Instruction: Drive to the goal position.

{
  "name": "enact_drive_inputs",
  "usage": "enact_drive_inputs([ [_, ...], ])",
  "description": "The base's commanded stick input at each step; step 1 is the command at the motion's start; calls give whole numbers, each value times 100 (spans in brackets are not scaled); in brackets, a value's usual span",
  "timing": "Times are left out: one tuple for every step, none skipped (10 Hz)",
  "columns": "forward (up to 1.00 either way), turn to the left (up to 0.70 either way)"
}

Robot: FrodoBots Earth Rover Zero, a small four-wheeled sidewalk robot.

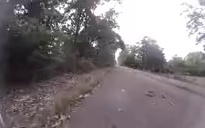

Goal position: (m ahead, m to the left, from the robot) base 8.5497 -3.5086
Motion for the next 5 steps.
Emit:
enact_drive_inputs([
  [70,0],
  [70,0],
  [70,-2],
  [70,-8],
  [70,-17],
])
